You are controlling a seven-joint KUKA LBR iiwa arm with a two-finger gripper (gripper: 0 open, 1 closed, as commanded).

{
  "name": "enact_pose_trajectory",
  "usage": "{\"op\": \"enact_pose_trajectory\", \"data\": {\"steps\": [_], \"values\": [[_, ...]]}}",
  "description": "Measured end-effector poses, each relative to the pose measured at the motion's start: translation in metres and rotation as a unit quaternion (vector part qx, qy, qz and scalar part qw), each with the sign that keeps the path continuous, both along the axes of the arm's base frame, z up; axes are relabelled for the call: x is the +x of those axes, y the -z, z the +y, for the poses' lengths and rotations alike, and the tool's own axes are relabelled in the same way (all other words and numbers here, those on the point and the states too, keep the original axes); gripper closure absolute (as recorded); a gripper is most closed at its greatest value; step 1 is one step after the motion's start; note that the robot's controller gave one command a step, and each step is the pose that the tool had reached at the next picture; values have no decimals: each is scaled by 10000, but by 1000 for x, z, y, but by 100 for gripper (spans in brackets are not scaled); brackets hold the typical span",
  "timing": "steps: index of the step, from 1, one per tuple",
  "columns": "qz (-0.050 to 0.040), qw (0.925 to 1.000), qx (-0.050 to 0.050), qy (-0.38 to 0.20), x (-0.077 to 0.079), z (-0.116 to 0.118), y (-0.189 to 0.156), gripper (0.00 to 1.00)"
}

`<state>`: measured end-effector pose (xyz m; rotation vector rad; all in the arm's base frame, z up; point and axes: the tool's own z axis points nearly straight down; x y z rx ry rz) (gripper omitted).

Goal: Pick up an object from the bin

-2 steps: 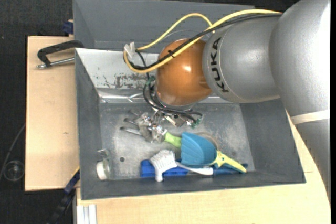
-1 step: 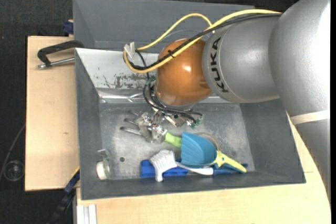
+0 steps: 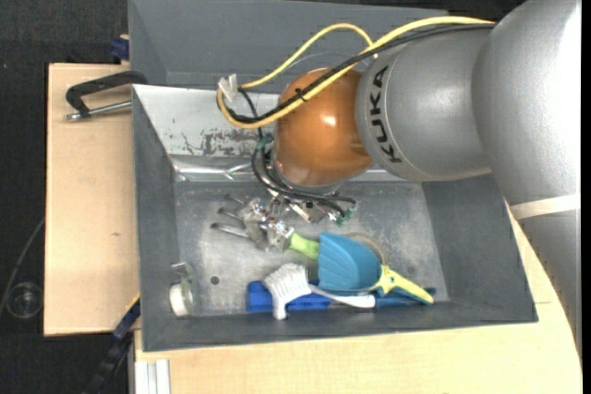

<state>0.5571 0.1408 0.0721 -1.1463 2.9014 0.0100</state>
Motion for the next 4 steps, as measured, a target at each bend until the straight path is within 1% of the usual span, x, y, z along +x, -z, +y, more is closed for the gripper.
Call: {"op": "enact_pose_trajectory", "data": {"steps": [4], "values": [[2, 10000, 0, 0, 0, 0, 0, 100]]}}
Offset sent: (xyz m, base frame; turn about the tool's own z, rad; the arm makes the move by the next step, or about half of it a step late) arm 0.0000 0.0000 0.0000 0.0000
